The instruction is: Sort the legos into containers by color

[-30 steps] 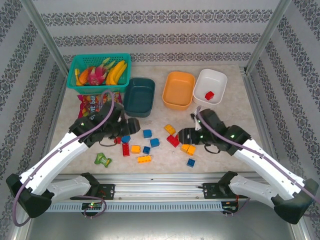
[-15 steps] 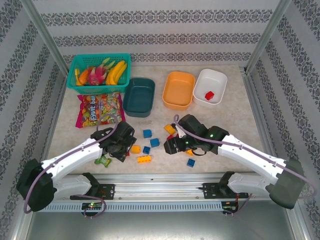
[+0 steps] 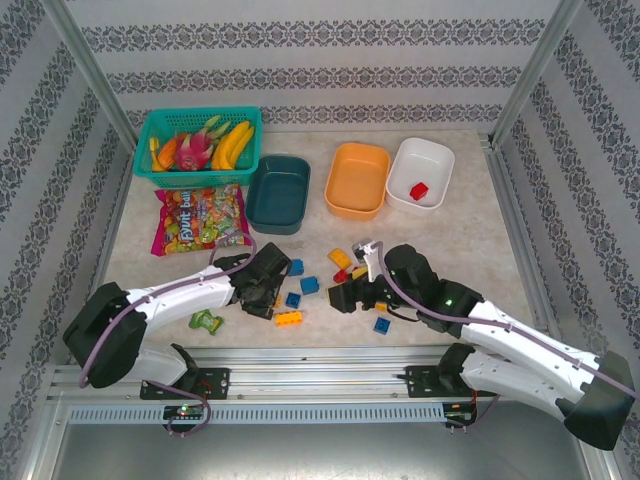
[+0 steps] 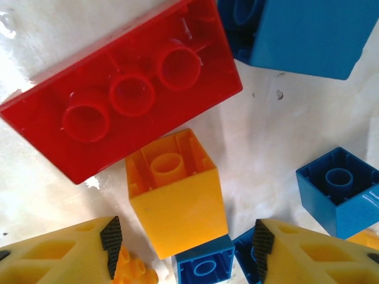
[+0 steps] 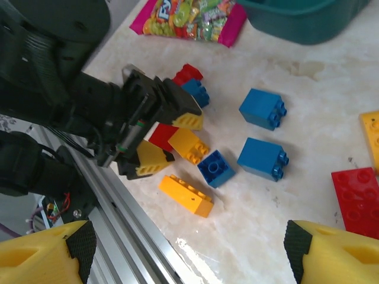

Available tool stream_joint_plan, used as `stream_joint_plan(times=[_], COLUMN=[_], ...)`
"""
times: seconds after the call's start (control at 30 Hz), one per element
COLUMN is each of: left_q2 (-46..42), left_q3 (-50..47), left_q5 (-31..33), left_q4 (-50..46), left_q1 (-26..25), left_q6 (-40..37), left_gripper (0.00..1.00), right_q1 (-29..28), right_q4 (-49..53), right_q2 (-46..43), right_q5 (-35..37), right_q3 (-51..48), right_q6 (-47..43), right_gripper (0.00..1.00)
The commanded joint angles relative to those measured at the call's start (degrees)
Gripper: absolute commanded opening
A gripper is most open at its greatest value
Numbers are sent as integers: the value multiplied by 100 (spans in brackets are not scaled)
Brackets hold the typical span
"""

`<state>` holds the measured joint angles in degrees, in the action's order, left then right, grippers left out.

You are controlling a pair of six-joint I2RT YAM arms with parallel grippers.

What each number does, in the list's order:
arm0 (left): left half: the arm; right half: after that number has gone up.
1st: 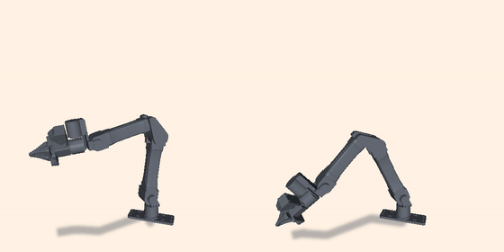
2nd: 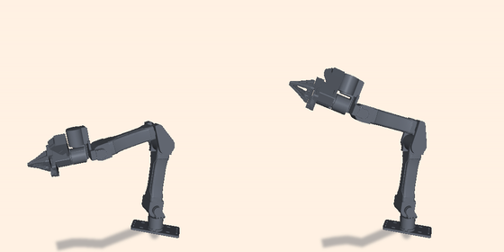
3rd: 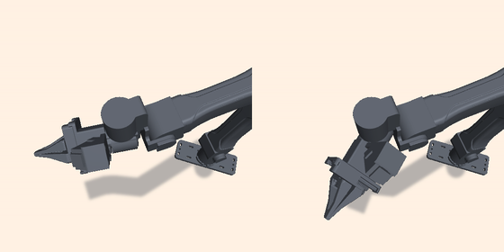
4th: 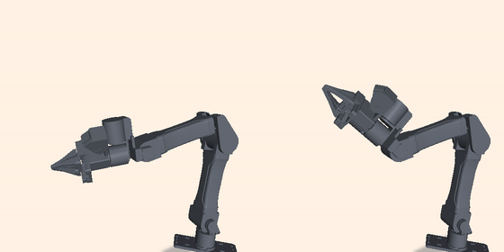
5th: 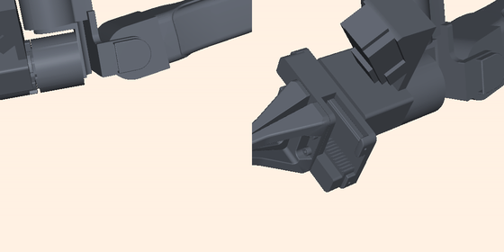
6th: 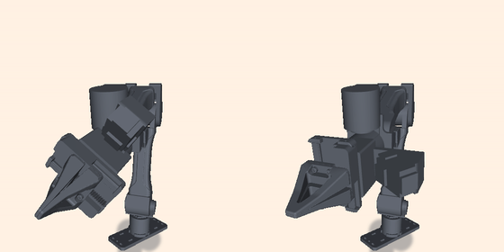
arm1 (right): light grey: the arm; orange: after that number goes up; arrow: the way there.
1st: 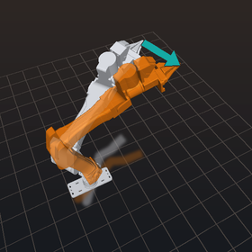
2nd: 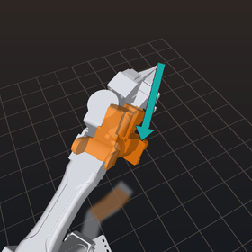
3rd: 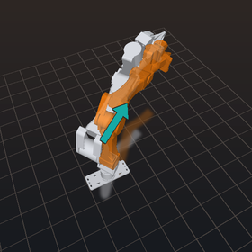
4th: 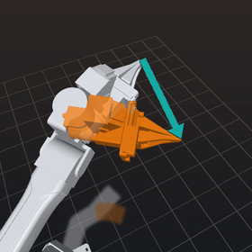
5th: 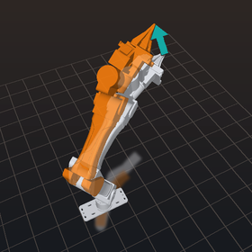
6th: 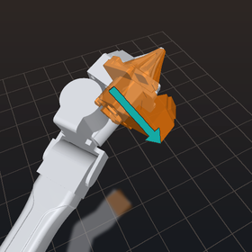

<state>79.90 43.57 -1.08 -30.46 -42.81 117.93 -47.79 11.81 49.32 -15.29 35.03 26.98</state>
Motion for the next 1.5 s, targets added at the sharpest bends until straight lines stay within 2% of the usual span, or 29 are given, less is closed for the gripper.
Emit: stream_joint_plan(times=[0.0,0.23,0.57,0.73,0.83,0.97,1.03,1.17,1.33,1.47], left_q2=[214,550,580,467,239,113,295,1267,2854,4087], left_q3=[109,196,335,554,936,1766,2242,3667,5639,6968], left_q5=[179,239,453,559,851,1085,817,59,-169,-178], left_q4=[46,90,-196,-470,-875,-1227,-1116,-1433,-2069,-2555], left_q1=[-79,-70,-70,-72,-70,192,577,1389,1975,2151], left_q6=[253,150,-171,-389,-781,-1899,-2777,-4545,-6261,-7123], left_gripper=[58,49,27,25,25,24,24,24,26,27], right_q1=[-45,-46,-46,-46,-38,15,73,335,863,1338], right_q4=[-312,-372,-345,-294,-195,-51,-40,-212,-191,18], right_q2=[-107,-73,-72,-42,-80,-82,-12,317,930,1347], right_q5=[134,118,248,370,625,1320,1889,2364,2335,2045], right_q3=[-101,-92,-27,93,279,688,913,1405,2083,2518], right_q6=[-45,-12,-20,-66,-118,-128,-27,129,441,896], right_gripper=[85,85,85,85,85,85,86,86,87,87])
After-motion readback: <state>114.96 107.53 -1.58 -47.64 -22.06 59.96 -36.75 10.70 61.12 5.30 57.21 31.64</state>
